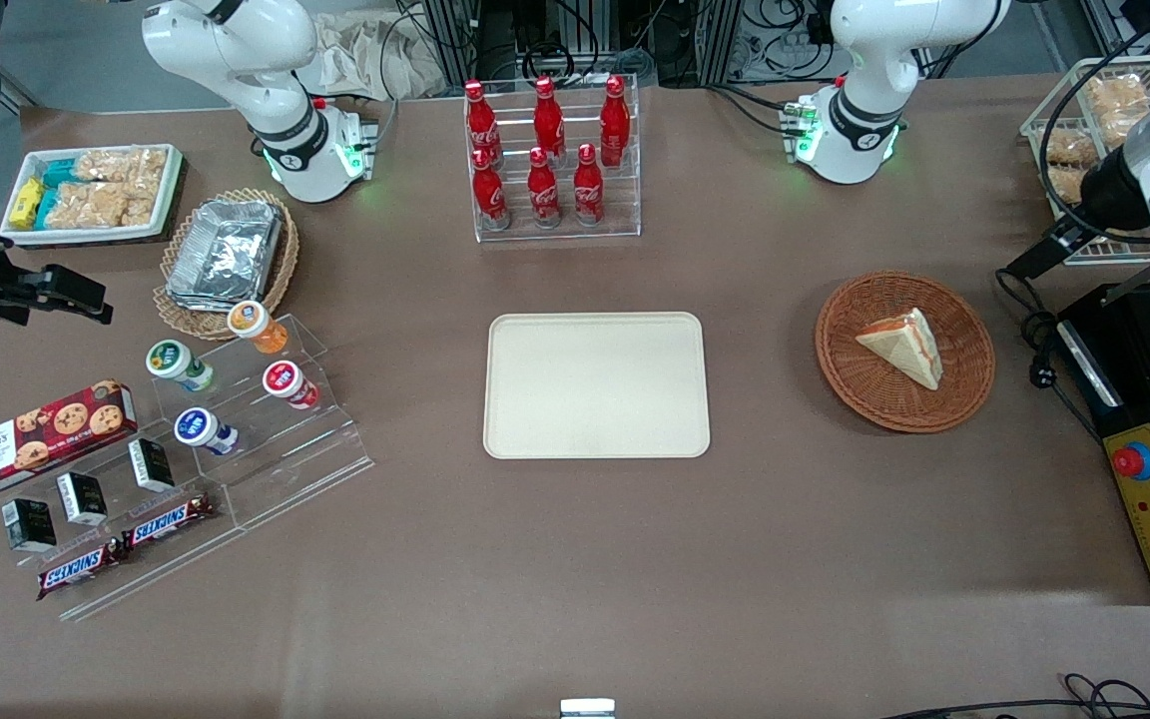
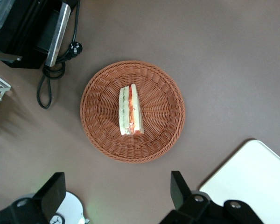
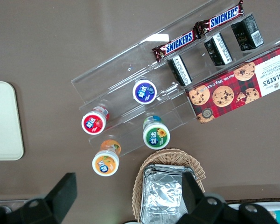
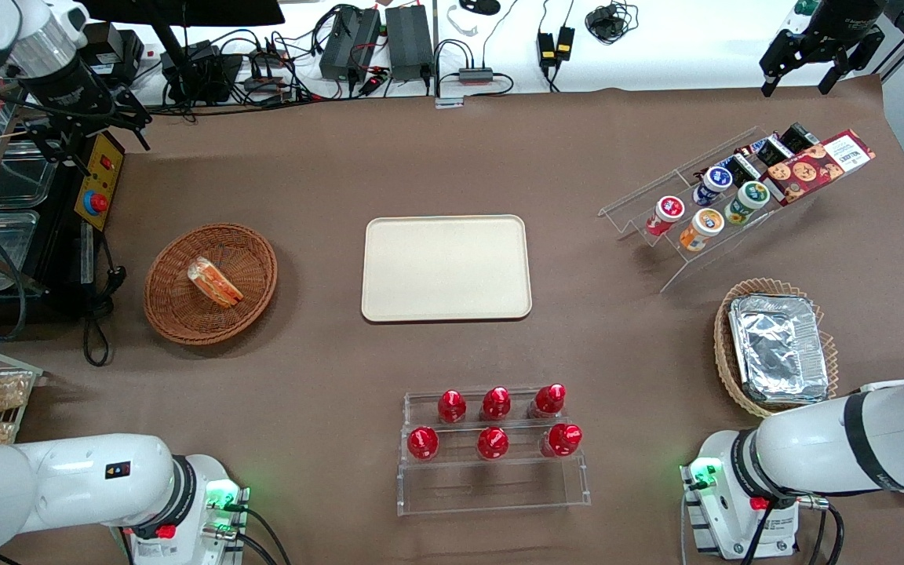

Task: Place sandwich from basket to tray
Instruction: 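Move the open left gripper down over the wrapped sandwich in the basket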

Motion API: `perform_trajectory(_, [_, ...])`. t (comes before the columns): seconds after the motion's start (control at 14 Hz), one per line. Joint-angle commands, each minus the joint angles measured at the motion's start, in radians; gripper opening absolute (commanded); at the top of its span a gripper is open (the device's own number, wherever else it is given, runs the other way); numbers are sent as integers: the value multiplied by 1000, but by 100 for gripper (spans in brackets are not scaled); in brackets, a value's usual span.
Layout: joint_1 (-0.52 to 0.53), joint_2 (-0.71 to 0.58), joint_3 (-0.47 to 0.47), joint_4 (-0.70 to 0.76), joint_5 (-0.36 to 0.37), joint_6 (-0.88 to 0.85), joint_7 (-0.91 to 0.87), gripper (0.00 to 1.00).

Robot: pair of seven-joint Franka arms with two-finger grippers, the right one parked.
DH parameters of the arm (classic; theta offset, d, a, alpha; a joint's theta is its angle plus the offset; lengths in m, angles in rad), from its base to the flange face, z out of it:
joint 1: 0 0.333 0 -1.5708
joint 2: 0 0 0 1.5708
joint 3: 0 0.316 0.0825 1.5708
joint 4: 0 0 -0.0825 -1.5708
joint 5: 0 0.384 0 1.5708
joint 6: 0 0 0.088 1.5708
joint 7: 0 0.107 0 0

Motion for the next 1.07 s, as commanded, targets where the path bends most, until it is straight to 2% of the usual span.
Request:
perform_trajectory(0.0, [-4, 35, -2, -131, 16, 155, -71, 100])
perform_trajectory(0.29, [-7, 178, -19, -206, 18, 371, -157, 100])
perform_trajectory(0.43, [-19, 236, -22, -245, 65, 446, -196, 100])
perform_trajectory(0.64, [-51, 319, -22, -262, 151, 471, -288, 100])
perform_trajectory(1.0, [-50, 304, -22, -350, 163, 514, -291, 100])
